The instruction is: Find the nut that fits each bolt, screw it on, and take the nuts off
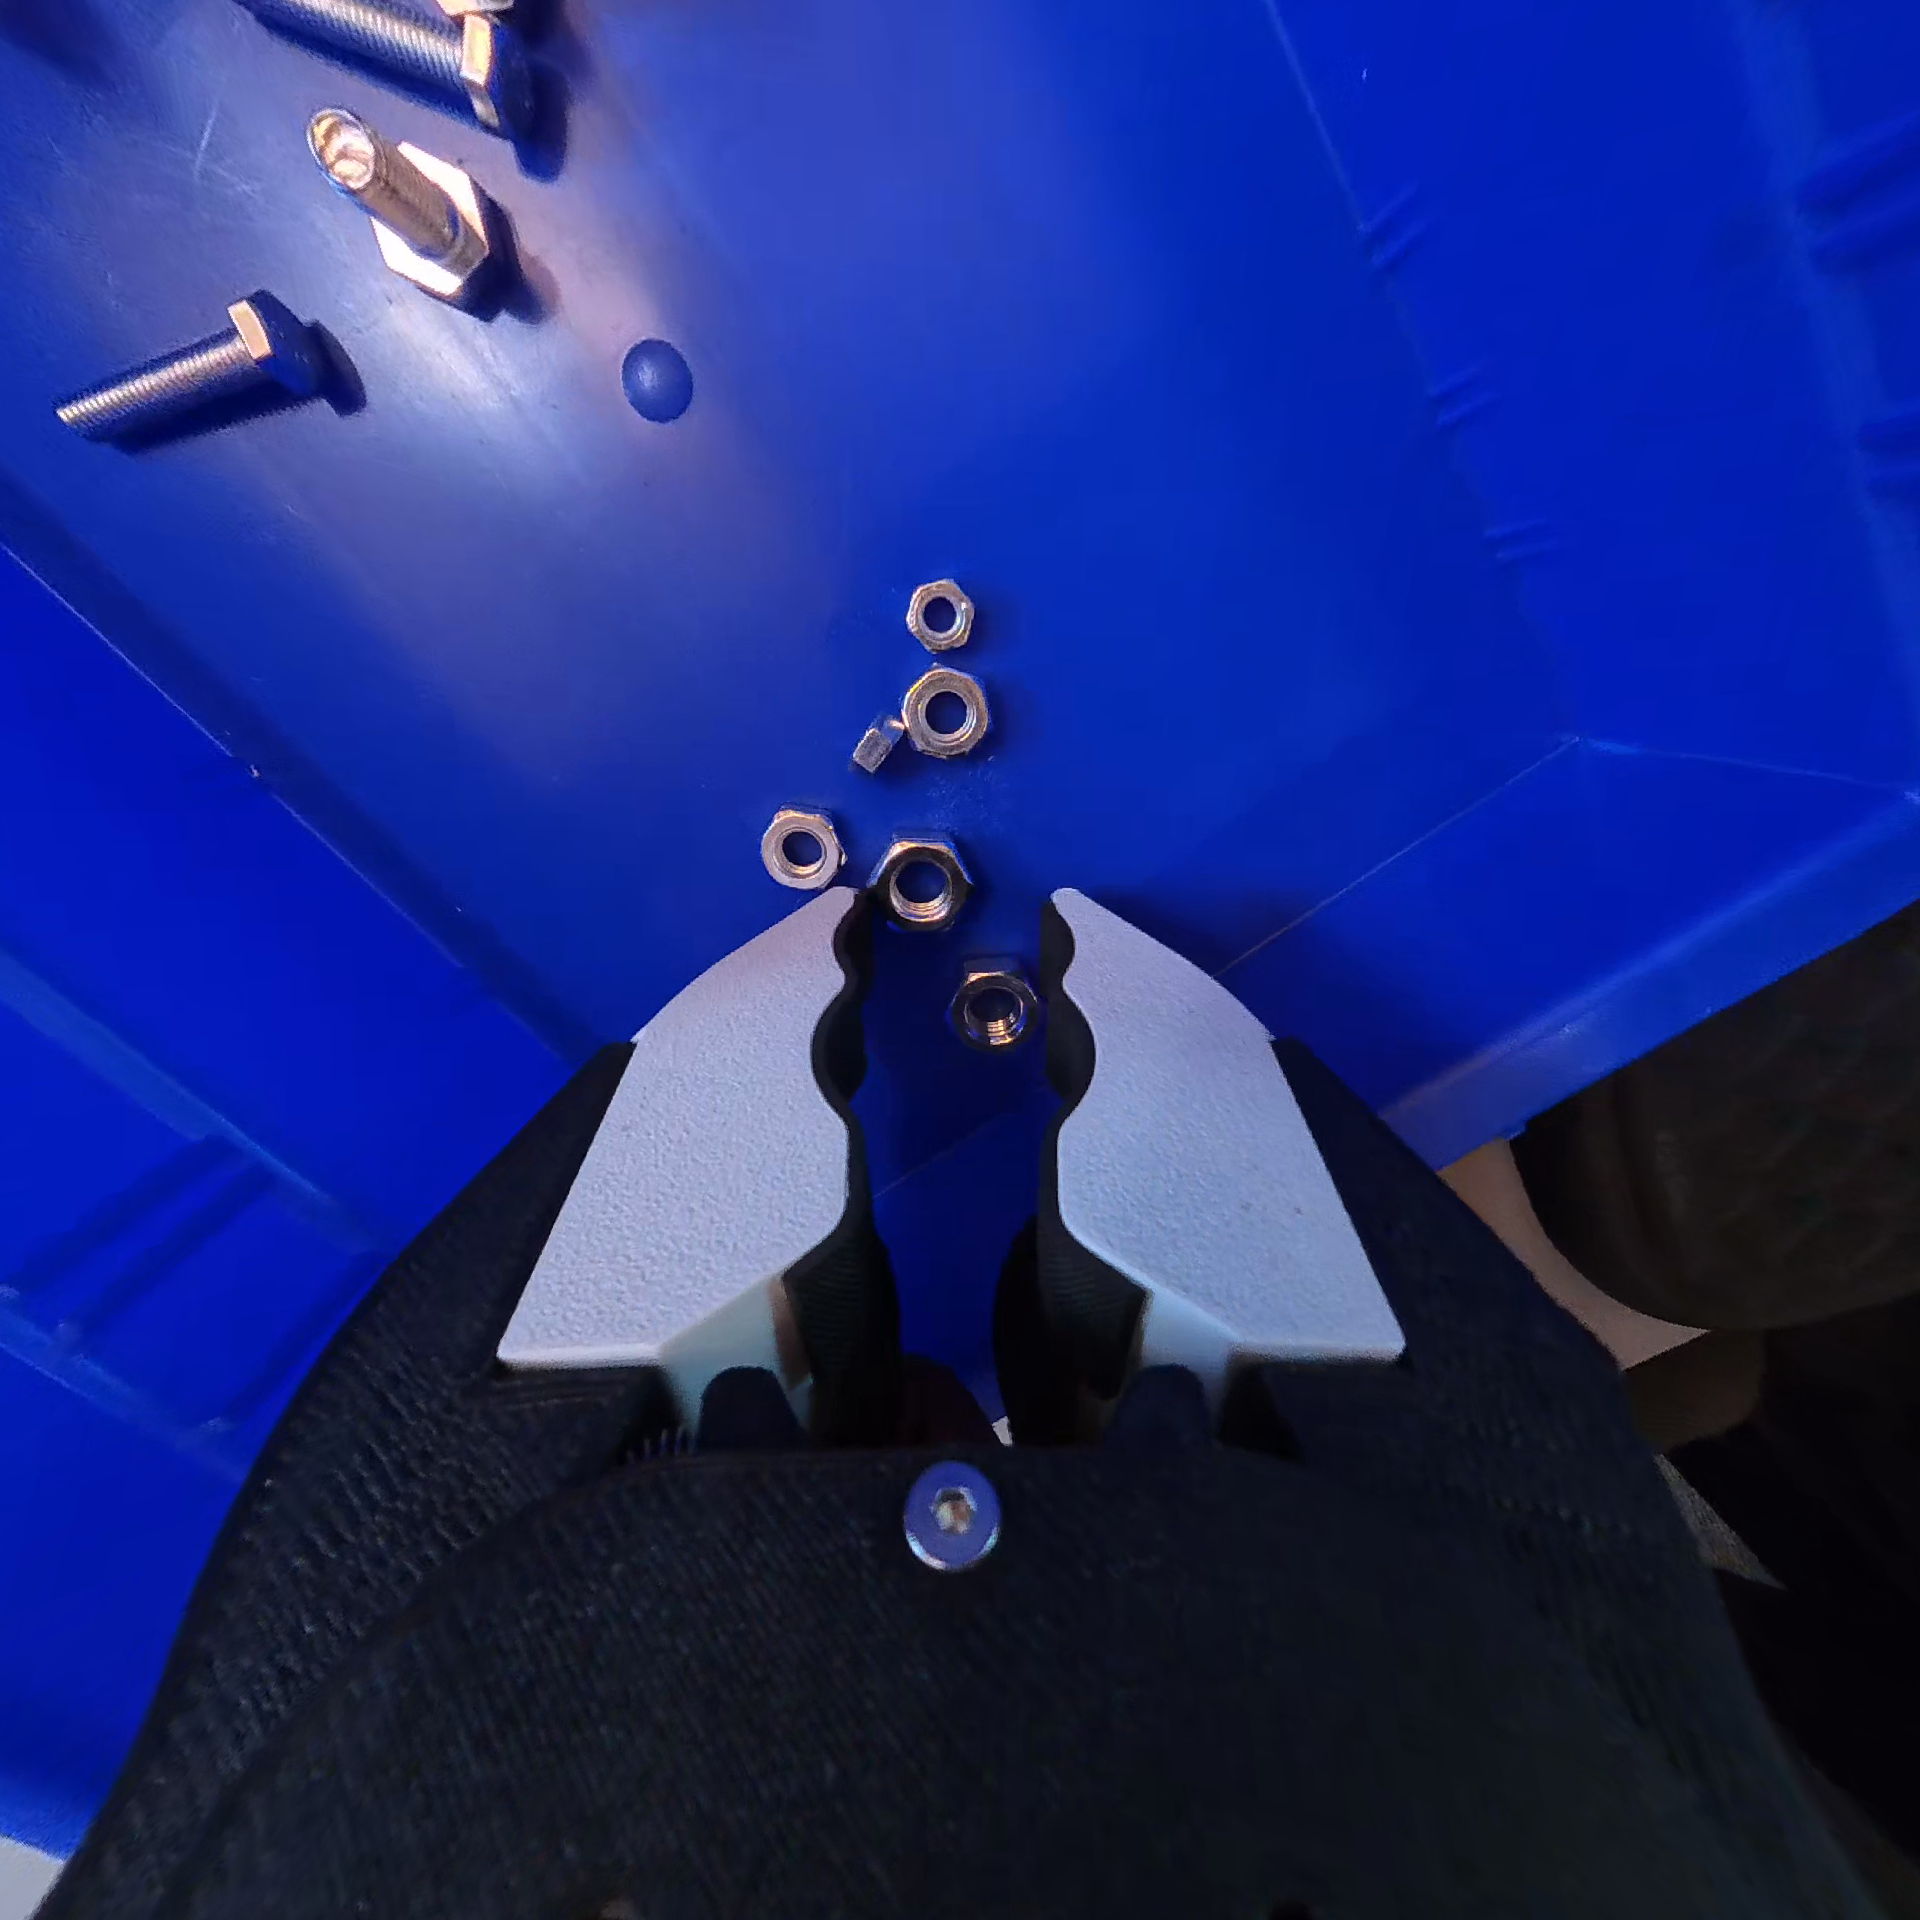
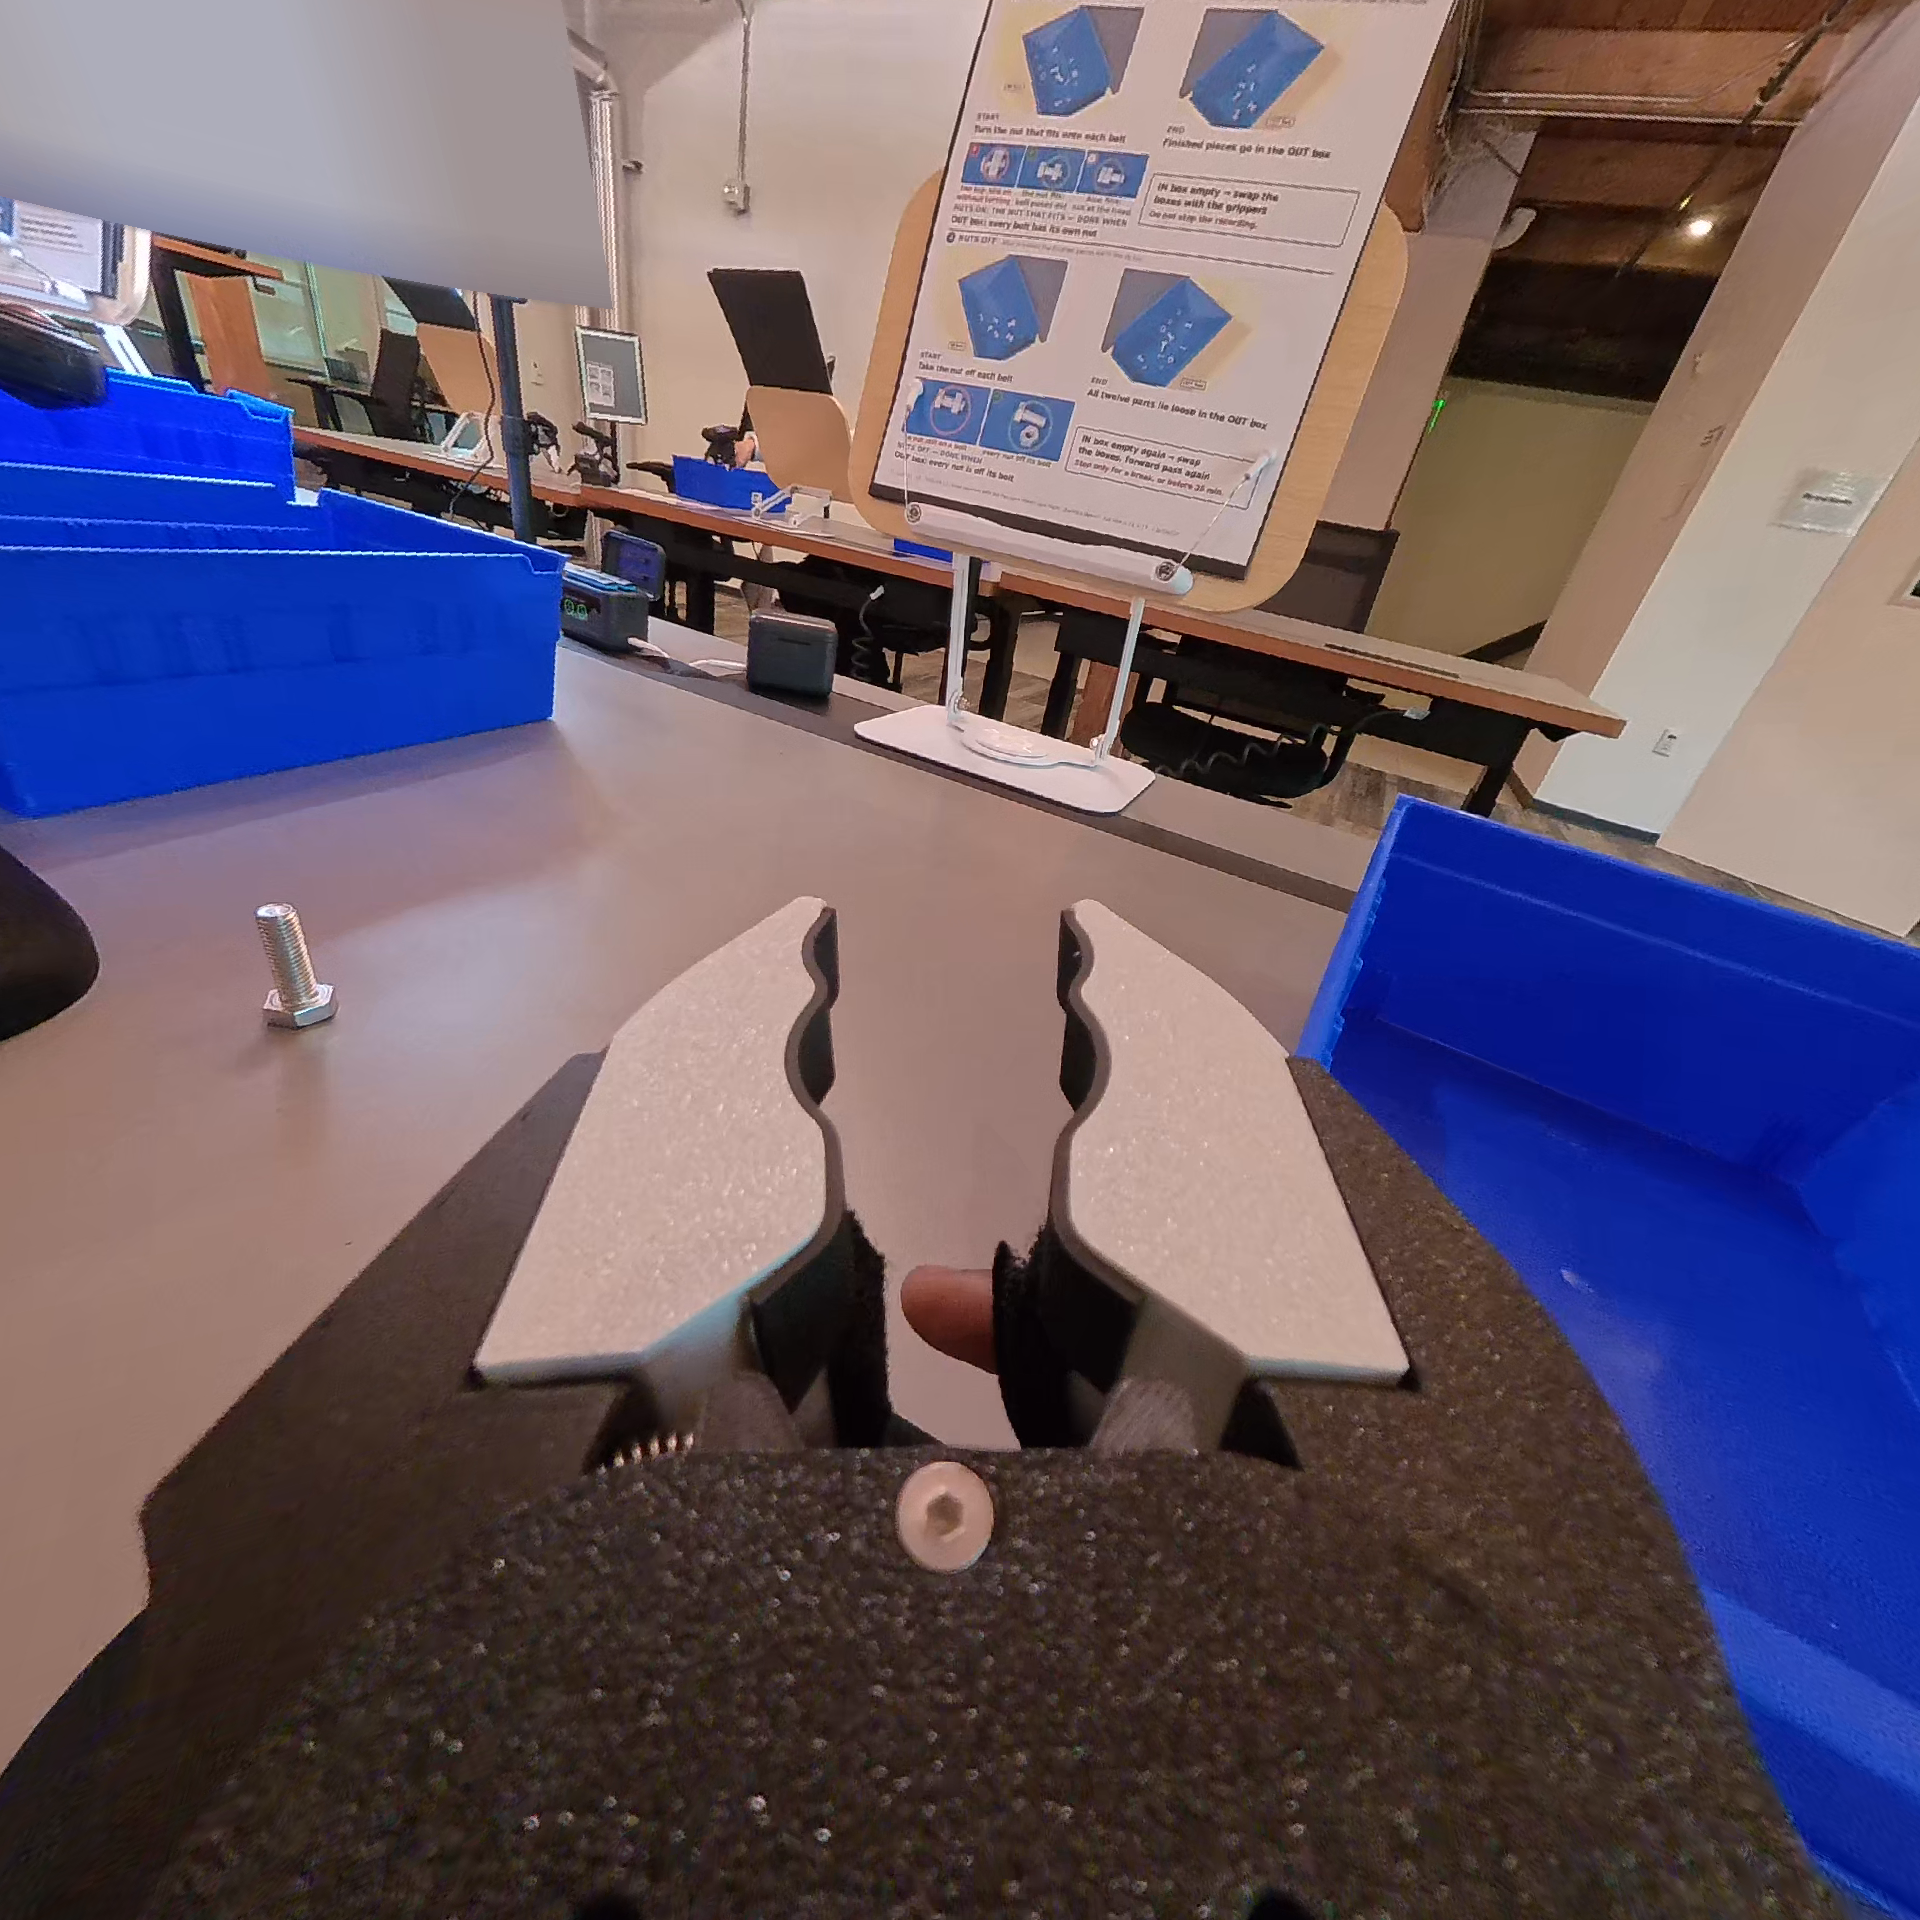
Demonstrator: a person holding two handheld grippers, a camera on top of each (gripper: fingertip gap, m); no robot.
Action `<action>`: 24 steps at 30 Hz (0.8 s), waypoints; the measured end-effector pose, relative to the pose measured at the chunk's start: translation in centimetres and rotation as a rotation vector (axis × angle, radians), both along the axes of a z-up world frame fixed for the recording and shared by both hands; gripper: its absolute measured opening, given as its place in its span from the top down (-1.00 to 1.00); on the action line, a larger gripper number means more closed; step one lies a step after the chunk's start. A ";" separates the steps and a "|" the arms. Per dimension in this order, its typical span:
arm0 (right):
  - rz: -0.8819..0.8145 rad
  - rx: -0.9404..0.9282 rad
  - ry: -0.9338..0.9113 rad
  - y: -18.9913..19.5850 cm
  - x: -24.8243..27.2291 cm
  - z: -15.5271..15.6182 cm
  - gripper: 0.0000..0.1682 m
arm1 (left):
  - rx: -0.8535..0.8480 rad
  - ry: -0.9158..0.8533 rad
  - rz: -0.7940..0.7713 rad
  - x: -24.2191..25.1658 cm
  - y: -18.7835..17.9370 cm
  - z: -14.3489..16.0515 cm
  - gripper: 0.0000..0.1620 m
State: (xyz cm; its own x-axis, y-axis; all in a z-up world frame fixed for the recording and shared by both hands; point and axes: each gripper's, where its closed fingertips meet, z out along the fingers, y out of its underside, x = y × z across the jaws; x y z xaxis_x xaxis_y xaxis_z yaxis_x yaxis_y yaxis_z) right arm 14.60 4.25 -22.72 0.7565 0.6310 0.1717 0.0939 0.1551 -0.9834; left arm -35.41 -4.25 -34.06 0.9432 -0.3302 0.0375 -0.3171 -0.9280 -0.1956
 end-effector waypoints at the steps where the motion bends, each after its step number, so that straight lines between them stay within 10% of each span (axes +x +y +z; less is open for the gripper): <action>1: -0.001 0.002 -0.001 0.0 0.0 0.0 0.51 | 0.006 0.003 -0.004 0.0 0.0 0.0 0.64; 13: -0.002 0.002 0.000 0.0 0.0 0.0 0.51 | 0.066 0.042 -0.048 0.4 0.0 1.2 0.77; 24: 0.000 0.005 -0.015 0.0 -0.2 -0.1 0.51 | 0.540 -0.022 -0.442 15.4 1.5 15.0 0.78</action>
